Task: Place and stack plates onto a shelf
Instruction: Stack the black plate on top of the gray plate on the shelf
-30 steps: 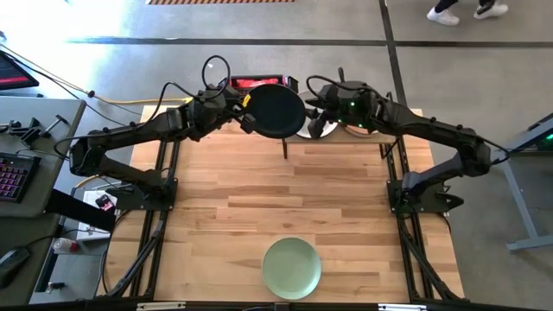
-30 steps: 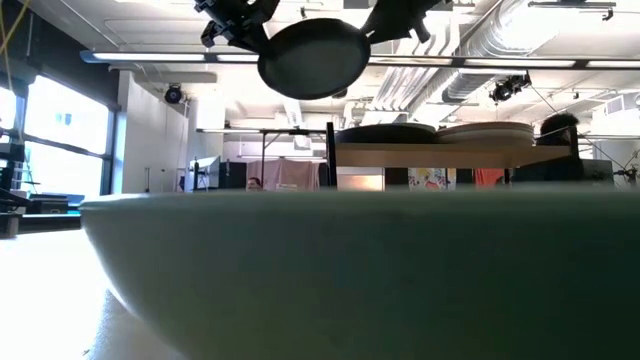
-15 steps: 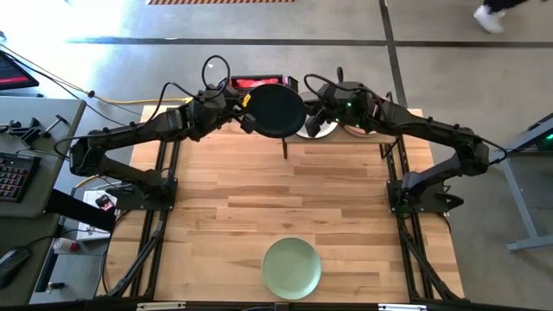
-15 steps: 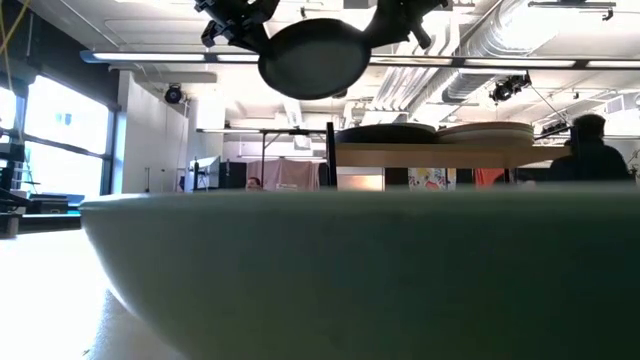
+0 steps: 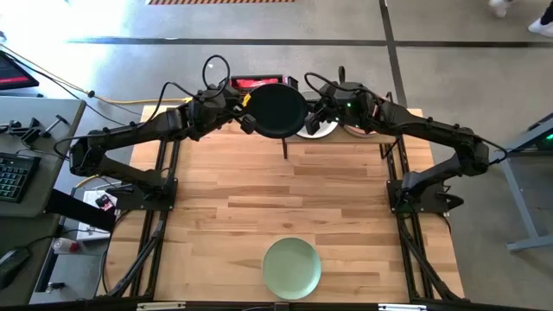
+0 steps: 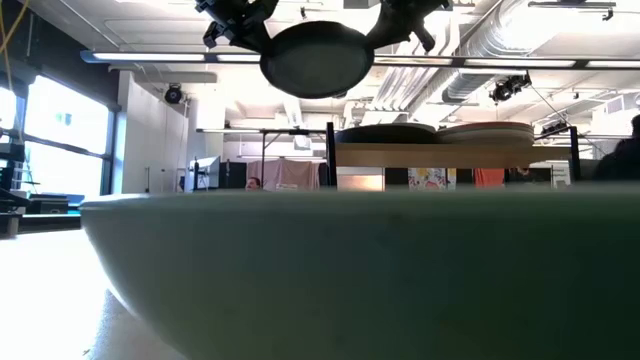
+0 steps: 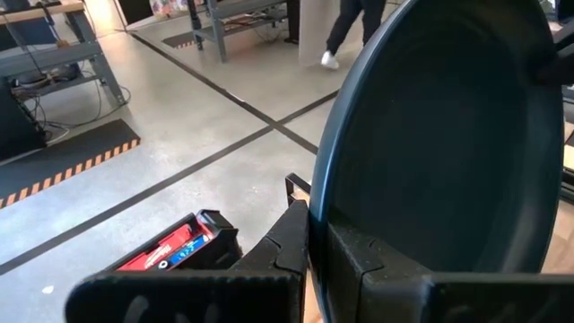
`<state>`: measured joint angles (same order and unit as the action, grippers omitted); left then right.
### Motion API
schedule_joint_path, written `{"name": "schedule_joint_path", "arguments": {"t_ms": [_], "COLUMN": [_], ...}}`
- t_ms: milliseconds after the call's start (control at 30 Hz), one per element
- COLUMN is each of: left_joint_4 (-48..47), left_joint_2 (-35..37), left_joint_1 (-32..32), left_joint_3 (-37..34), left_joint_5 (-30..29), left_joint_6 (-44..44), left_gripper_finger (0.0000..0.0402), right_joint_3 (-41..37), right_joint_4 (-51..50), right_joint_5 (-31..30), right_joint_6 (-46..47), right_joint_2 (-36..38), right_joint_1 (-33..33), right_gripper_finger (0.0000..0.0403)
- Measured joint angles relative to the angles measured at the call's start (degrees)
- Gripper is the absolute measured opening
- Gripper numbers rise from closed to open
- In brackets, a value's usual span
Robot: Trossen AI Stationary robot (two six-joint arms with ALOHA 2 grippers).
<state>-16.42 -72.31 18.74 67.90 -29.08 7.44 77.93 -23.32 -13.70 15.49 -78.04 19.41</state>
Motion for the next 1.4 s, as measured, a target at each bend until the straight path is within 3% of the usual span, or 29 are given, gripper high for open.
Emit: {"name": "schedule_joint_path", "arguments": {"t_ms": [300,633,1000,1233,1400], "left_joint_4": [-0.6,-0.1,0.1,0.0,-0.3], "left_joint_2": [0.0,0.0,3.1,6.5,7.4], "left_joint_1": [0.0,1.1,1.1,1.1,1.0], "left_joint_3": [0.0,0.0,0.0,0.0,0.0], "left_joint_5": [3.0,11.4,10.7,10.4,10.5], "left_joint_6": [-0.1,1.2,1.3,-0.5,-0.1], "left_gripper_finger": [0.0027,0.0093,0.0124,0.0125,0.0124], "right_joint_3": [0.0,0.0,0.0,0.0,0.0], "right_joint_4": [-0.3,0.1,-3.6,-7.5,-11.5], "right_joint_5": [-0.4,0.2,-2.6,-1.8,5.6], "right_joint_6": [1.0,2.3,2.7,6.4,13.5], "right_joint_2": [0.0,0.0,1.1,4.7,5.4], "right_joint_1": [0.1,-0.1,0.1,5.1,12.8], "right_gripper_finger": [0.0001,0.0001,0.0001,0.0001,0.0001]}}
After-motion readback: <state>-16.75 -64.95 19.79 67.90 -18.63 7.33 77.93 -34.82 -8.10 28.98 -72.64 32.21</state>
